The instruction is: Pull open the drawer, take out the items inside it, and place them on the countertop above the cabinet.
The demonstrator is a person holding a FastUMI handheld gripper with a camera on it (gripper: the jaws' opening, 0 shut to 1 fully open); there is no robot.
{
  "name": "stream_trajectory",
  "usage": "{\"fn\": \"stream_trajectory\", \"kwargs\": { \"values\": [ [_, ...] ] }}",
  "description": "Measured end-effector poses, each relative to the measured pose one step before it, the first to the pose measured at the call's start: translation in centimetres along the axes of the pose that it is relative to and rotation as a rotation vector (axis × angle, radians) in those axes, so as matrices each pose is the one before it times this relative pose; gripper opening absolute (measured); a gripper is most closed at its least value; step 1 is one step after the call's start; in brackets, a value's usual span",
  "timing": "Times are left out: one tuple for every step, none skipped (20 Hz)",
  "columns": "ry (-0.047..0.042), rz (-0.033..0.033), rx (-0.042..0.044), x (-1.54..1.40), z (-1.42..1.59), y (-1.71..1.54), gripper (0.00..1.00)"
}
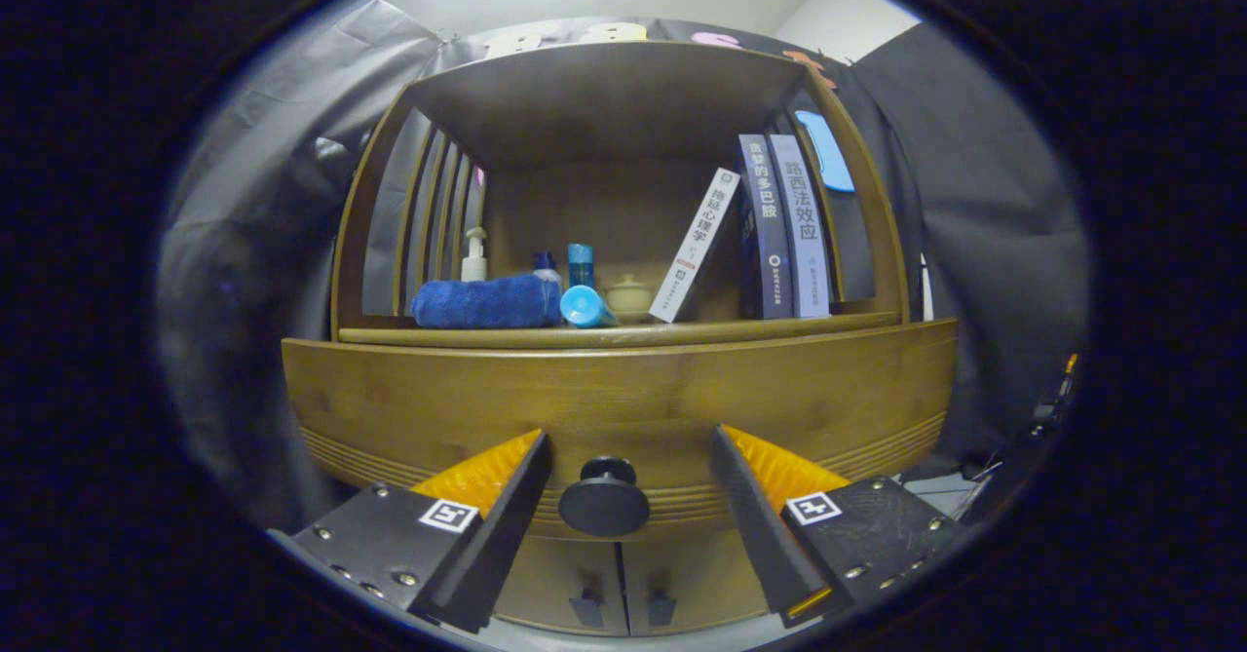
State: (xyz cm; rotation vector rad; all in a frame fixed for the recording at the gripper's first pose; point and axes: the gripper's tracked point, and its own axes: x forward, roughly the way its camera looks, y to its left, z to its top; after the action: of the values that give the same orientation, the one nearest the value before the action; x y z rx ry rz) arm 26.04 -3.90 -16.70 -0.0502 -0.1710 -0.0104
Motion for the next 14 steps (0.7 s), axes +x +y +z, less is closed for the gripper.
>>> {"fn": "stream_trajectory", "kwargs": {
  "values": [
    [-0.02034, 0.00092, 0.00230, 0.466, 0.022, -0.005, 0.99],
    [-0.01502, 0.00052, 0.00224, 0.524, -0.157, 0.021, 0.99],
    [-0.01129, 0.00119, -0.00381, 0.457, -0.095, 0.061, 0.99],
    [-0.01191, 0.00205, -0.01306, 0.266, -0.078, -0.032, 0.99],
    [-0.01180, 0.00116, -0.01146, 0.390, -0.073, 0.078, 0.99],
    [-0.00909, 0.00045, -0.00567, 0.022, -0.420, 0.051, 0.99],
    [-0.00437, -0.00070, 0.00086, 0.193, -0.021, 0.050, 0.99],
    [-0.00115, -0.00098, 0.00643, 0.332, -0.086, -0.005, 0.99],
    [0.00027, -0.00051, 0.00347, 0.222, -0.062, 0.001, 0.99],
    [0.00102, -0.00039, 0.00296, 0.257, -0.072, -0.045, 0.99],
    [0.00235, -0.00147, 0.00590, 0.186, -0.024, 0.015, 0.99],
    [0.00624, -0.00324, 0.01210, 0.159, -0.086, -0.003, 0.99],
    [0.01657, -0.00482, 0.01607, 0.193, -0.101, 0.000, 0.99],
    [0.02365, -0.00458, 0.01586, 0.187, -0.187, -0.004, 0.99]
  ]
}}
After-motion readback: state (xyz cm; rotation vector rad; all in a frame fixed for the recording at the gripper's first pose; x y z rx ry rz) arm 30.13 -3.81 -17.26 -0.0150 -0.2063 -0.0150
